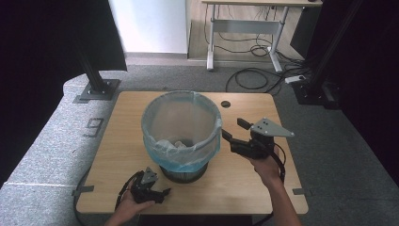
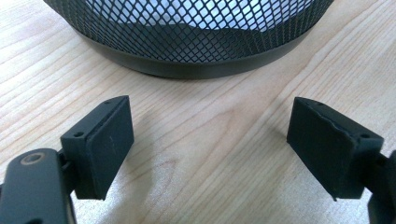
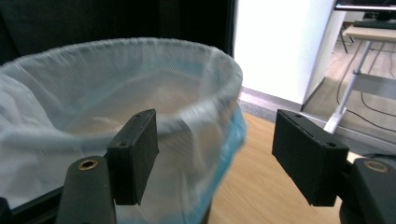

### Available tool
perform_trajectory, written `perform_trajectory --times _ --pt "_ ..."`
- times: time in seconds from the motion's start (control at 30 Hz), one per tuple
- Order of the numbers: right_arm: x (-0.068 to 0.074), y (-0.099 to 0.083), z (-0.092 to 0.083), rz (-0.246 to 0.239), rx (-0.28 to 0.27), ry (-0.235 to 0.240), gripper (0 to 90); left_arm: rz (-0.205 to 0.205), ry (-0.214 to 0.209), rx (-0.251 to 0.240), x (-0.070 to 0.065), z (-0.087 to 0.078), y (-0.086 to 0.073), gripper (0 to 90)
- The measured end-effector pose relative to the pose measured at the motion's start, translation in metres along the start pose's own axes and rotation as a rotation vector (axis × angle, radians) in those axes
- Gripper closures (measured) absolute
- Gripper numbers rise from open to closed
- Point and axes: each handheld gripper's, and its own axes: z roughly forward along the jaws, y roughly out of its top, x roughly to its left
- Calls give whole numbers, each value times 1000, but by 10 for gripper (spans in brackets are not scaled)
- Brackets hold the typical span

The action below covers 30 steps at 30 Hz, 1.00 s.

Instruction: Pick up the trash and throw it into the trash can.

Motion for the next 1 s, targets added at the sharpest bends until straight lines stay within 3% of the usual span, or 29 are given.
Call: perform_trajectory --times 0.27,0.63,1.0 --pt "-13 -25 -11 32 13 -18 302 -3 0 -4 0 0 0 146" --pt "-31 -70 -15 85 102 -61 297 -3 -1 -4 0 0 0 146" --pt "-38 -81 -14 97 122 -90 296 -3 -1 -4 0 0 0 146"
